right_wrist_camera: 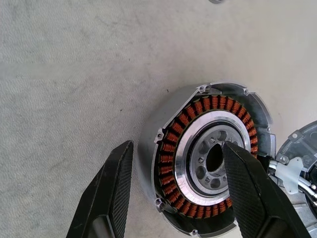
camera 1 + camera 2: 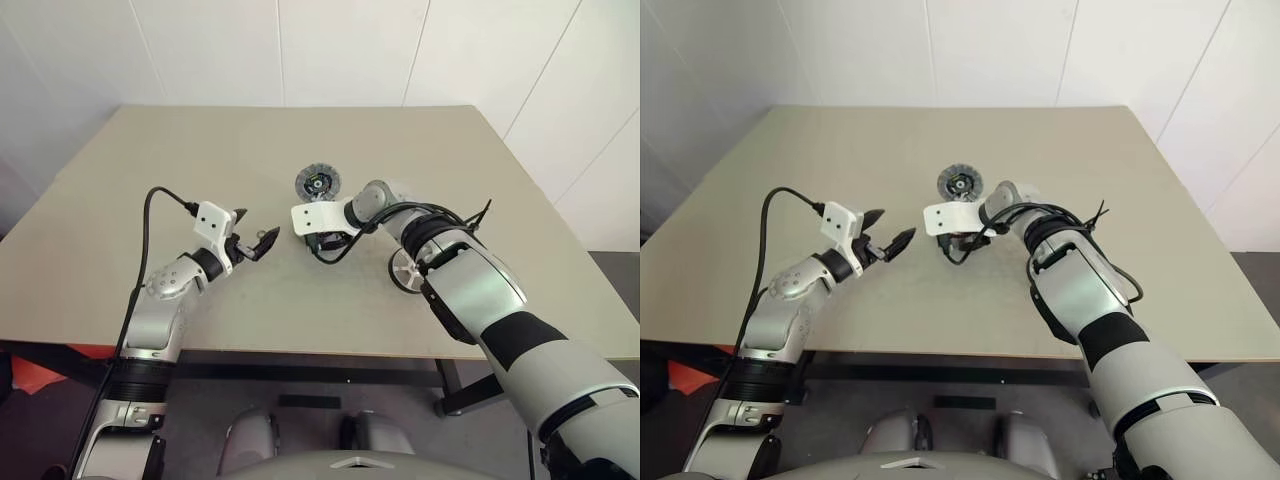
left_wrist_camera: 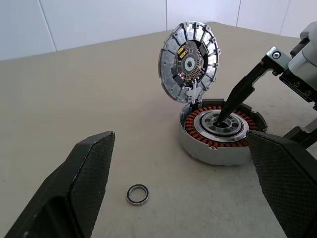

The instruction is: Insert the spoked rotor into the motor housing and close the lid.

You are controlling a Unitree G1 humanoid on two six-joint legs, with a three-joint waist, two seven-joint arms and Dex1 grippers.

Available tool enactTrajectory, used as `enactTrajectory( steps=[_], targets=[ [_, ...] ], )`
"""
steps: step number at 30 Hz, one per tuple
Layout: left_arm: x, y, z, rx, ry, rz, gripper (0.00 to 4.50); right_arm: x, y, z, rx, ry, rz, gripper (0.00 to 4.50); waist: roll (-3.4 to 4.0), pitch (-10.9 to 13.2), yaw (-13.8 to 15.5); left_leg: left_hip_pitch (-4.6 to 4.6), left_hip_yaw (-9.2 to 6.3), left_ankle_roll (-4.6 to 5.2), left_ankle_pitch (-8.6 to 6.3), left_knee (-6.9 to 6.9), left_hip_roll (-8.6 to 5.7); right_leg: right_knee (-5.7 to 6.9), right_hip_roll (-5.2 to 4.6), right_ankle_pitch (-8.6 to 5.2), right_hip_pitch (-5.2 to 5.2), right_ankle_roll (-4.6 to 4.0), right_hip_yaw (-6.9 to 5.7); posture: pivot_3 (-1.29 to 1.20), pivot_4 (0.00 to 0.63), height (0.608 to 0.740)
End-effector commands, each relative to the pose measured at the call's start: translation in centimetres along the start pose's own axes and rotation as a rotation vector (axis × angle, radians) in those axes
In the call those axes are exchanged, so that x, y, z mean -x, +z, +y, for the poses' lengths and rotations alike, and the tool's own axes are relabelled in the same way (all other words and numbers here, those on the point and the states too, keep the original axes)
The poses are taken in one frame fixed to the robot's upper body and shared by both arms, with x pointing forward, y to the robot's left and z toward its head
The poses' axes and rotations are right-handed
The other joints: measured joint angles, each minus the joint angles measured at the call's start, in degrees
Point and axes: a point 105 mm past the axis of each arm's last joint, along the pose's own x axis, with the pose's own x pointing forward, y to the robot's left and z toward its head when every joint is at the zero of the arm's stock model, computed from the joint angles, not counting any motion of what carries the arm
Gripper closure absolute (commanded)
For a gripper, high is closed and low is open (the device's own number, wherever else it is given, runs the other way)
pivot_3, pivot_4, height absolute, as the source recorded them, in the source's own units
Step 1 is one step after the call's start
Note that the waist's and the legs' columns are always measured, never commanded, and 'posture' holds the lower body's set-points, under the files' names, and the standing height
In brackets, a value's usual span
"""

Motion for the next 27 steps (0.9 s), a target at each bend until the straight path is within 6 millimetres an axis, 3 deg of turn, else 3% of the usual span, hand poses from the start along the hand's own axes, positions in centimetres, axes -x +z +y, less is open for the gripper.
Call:
enactTrajectory(
  steps=[1,17,22,27],
  targets=[
    [-0.4,1.5,-0.3,-0.035,-0.016,-0.047,0.00,0.7,0.6,-1.4,0.002,-0.049,-0.007,1.33,0.00,0.00,0.00,0.00,0.00,0.00,0.00,0.00,0.00,0.00,0.00,0.00,0.00,0.00,0.00,0.00,0.000,0.740],
    [-0.2,1.5,-0.3,-0.037,-0.011,-0.044,0.00,-0.4,-1.3,0.9,-0.077,0.016,0.031,1.33,0.01,0.01,0.03,0.03,0.00,0.00,0.00,0.00,0.00,0.01,0.00,0.00,0.03,0.00,0.00,0.00,0.000,0.740],
    [-0.1,1.5,-0.2,-0.037,-0.007,-0.044,0.00,-0.5,-1.3,1.0,-0.090,0.012,0.029,2.47,0.01,0.00,0.02,0.12,0.00,-0.02,0.01,0.00,0.00,0.03,0.00,0.00,0.09,0.00,0.00,0.00,0.000,0.740],
    [0.0,1.4,-0.3,-0.034,-0.007,-0.043,0.00,-0.4,-1.3,0.7,-0.080,-0.008,0.029,2.50,0.01,0.00,0.02,0.17,-0.01,-0.04,0.02,0.01,-0.01,0.04,-0.01,0.00,0.14,0.00,0.00,0.00,0.000,0.740]
  ],
)
